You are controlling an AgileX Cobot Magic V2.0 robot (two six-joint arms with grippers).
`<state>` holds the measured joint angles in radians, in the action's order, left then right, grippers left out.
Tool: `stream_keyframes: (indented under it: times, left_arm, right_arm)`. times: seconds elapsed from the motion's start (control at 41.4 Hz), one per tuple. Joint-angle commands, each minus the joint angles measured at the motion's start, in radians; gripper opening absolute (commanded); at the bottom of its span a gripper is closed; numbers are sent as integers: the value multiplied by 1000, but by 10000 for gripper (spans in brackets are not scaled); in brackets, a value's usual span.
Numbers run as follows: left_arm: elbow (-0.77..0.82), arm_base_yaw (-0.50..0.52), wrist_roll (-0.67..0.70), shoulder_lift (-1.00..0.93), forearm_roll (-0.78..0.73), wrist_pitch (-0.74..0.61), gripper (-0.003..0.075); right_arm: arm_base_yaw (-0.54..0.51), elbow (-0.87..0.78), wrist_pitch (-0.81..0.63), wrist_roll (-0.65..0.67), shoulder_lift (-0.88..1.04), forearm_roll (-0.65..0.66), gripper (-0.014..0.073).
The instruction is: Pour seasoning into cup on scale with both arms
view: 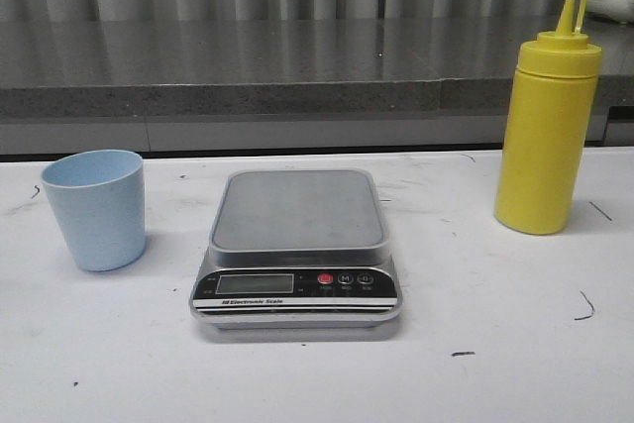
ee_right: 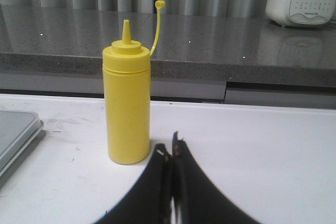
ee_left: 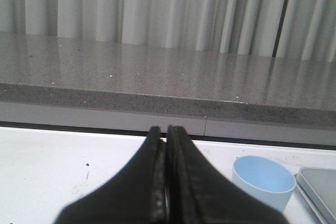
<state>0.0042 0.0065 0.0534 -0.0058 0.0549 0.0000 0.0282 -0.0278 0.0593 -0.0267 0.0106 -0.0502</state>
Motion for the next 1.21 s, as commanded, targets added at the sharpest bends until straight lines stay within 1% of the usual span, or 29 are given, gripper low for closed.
stream_keyframes:
  times: [0.0, 0.169, 0.266, 0.314, 0.362, 0.411, 0.507, 0.628, 0.725, 0.822, 0.894, 0.967, 1.015, 1.184]
  left_arm:
    - [25, 2, 9, -14, 4, -72, -20]
    - [25, 2, 9, -14, 5, -76, -20]
    - [23, 2, 9, -14, 5, -78, -20]
    - [16, 2, 9, -14, 5, -102, -20]
    - [0, 2, 9, -14, 5, -116, -20]
    - [-31, 2, 9, -14, 7, -104, -20]
    - [-131, 2, 9, -12, 7, -24, -20]
    - [-297, 2, 9, 26, -37, 144, -20]
    - [-426, 2, 9, 86, -74, 268, -20]
    - [-534, 2, 9, 159, -74, 372, -20]
    - [-587, 2, 9, 214, -74, 448, -20]
    - [-620, 2, 9, 264, -74, 492, -20]
    - [-623, 2, 9, 290, -74, 498, -20]
    - [-614, 2, 9, 347, -72, 507, -20]
  right_arm:
    - [-1, 7, -84, -3, 16, 11, -67]
    - [-1, 7, -85, -3, 16, 13, -67]
    - [-2, 7, -114, -3, 16, 15, -67]
    - [-2, 17, -121, -3, 16, 15, -67]
    - [-2, 39, -110, -3, 16, 15, -67]
    - [-2, 71, -83, -3, 16, 15, -67]
    - [-2, 165, 0, -3, 16, 17, -67]
    - [-2, 318, 146, -3, -15, 36, -67]
    - [-2, 424, 241, -4, -78, 56, -67]
    - [-2, 508, 315, -4, -153, 57, -67]
    - [-2, 563, 379, -4, -220, 58, -67]
    - [-2, 604, 440, -4, -281, 58, -67]
    - [-2, 613, 461, -4, -317, 58, -67]
    - [-2, 614, 487, -4, -415, 58, -67]
